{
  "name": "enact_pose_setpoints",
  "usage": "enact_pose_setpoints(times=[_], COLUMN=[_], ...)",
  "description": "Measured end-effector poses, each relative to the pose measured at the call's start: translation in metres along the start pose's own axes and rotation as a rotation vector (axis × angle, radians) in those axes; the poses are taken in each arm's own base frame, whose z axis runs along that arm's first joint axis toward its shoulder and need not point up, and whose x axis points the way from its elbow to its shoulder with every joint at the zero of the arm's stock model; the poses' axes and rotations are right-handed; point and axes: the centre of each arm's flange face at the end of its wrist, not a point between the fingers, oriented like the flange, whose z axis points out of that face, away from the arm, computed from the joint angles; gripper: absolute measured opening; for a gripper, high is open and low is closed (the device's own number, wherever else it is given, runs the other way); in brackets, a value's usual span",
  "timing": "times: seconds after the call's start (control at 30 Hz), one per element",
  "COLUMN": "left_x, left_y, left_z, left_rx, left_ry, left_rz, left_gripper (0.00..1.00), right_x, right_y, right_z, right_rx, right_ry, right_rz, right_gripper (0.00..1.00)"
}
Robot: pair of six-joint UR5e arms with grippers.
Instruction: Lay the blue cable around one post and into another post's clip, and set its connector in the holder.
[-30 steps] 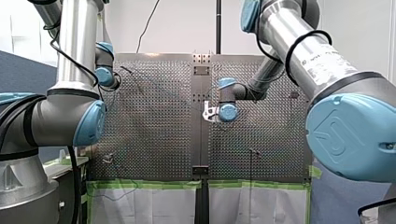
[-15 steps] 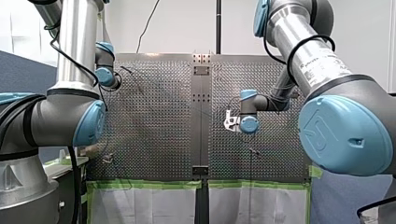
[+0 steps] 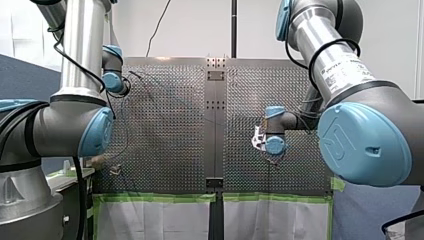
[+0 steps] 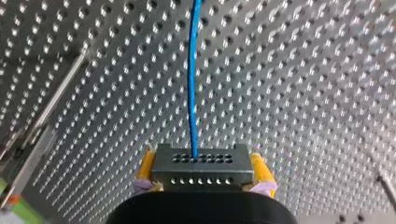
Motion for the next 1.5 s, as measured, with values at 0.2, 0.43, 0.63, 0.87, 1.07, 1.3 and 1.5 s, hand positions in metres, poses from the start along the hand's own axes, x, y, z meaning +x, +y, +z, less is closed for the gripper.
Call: enact_pose_setpoints(times=[0.2,0.43,0.63,0.87,1.07,1.3,1.5], left_x=[0.001,0.001,0.002,0.002,0.003,0.003,0.003], left_y=[0.000,-0.001,-0.002,-0.003,-0.003,-0.003,-0.003], left_z=[0.000,-0.001,-0.001,-0.001,-0.001,-0.001,-0.001], left_rx=[-0.001,0.001,0.002,0.002,0.003,0.003,0.003], left_ry=[0.003,0.004,0.005,0.006,0.006,0.006,0.007], left_rz=[0.000,0.000,0.000,0.001,0.002,0.003,0.003], left_gripper=[1.00,1.00,1.00,1.00,1.00,1.00,1.00], right_x=[-0.013,-0.027,-0.037,-0.049,-0.057,-0.077,-0.111], right_y=[0.021,0.049,0.084,0.124,0.152,0.186,0.200], right_z=[-0.012,-0.022,-0.028,-0.036,-0.045,-0.065,-0.096], right_rx=[-0.069,-0.117,-0.138,-0.140,-0.142,-0.178,-0.198], right_ry=[0.011,0.018,0.021,0.018,0.010,-0.030,-0.118], right_rz=[0.023,0.047,0.074,0.102,0.108,0.113,0.125], right_gripper=[0.00,0.00,0.00,0.00,0.00,0.00,0.00])
